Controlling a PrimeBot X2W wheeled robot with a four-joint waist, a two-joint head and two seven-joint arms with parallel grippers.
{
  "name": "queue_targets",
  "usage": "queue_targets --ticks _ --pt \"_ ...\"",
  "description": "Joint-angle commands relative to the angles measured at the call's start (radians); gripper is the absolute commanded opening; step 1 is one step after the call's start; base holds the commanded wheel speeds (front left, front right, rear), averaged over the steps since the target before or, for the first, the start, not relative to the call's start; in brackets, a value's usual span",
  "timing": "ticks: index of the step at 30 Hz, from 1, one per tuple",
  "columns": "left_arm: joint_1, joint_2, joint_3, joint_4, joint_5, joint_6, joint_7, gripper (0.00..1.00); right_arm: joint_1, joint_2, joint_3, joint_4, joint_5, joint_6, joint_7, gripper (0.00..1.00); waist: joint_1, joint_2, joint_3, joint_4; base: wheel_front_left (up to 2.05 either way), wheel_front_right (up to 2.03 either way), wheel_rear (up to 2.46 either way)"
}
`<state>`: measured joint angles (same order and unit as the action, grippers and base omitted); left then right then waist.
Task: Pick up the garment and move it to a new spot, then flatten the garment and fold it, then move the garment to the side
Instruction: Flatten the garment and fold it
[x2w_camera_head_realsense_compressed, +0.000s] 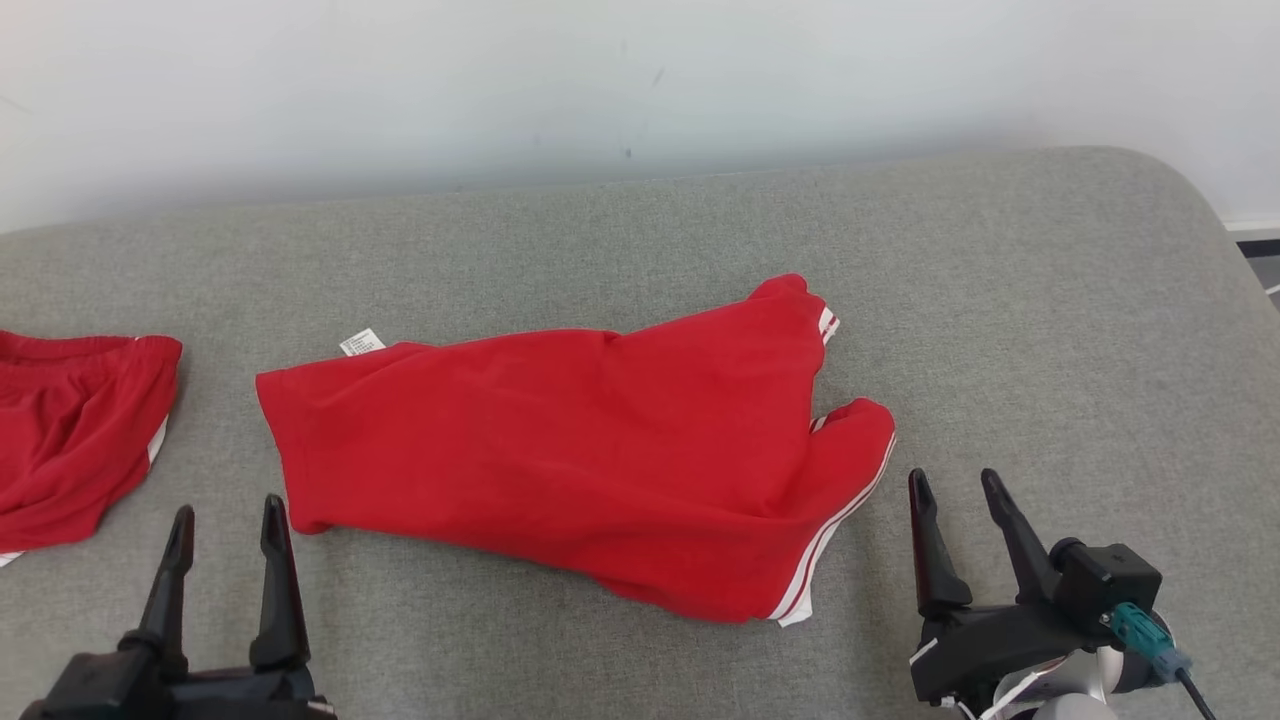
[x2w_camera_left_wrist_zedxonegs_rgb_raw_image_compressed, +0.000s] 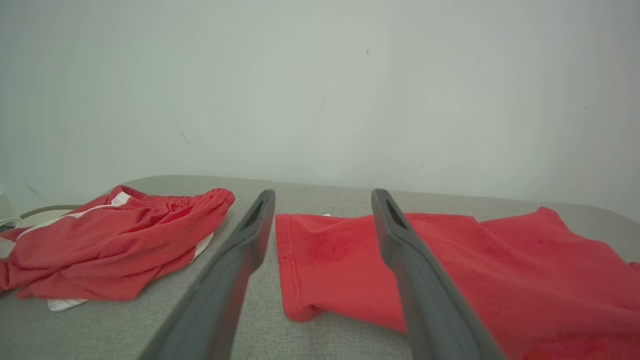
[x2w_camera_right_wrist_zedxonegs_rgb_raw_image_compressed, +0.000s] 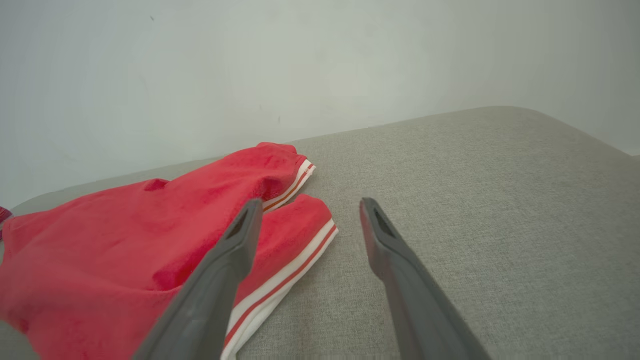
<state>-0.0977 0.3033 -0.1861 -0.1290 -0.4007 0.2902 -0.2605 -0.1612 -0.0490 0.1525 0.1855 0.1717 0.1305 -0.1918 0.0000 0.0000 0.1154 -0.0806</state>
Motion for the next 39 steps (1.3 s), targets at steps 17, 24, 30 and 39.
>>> queue_targets --ticks 17,24,30,39 --pt "0.004 -0.070 0.019 0.077 0.055 -0.094 -0.005 1.00 -0.168 -0.058 0.023 0.255 0.098 0.000 0.179 1.00 0.0000 0.0000 -0.029 0.070 0.00 0.00 0.00" --pt "0.014 -0.090 0.020 0.091 0.068 -0.110 -0.006 1.00 -0.230 -0.062 0.034 0.423 0.128 0.000 0.160 1.00 0.0000 0.0000 -0.037 0.115 0.00 0.00 0.00" --pt "0.028 -0.091 0.034 0.102 0.076 -0.119 -0.006 1.00 -0.278 -0.058 0.052 0.537 0.156 0.000 0.118 0.00 0.0000 0.0000 -0.045 0.128 0.00 0.00 0.00" --pt "0.049 -0.097 0.057 0.103 0.082 -0.120 -0.006 1.00 -0.306 -0.083 0.092 0.522 0.180 0.000 0.028 0.00 0.0000 0.0000 -0.059 0.085 0.00 0.00 0.00"
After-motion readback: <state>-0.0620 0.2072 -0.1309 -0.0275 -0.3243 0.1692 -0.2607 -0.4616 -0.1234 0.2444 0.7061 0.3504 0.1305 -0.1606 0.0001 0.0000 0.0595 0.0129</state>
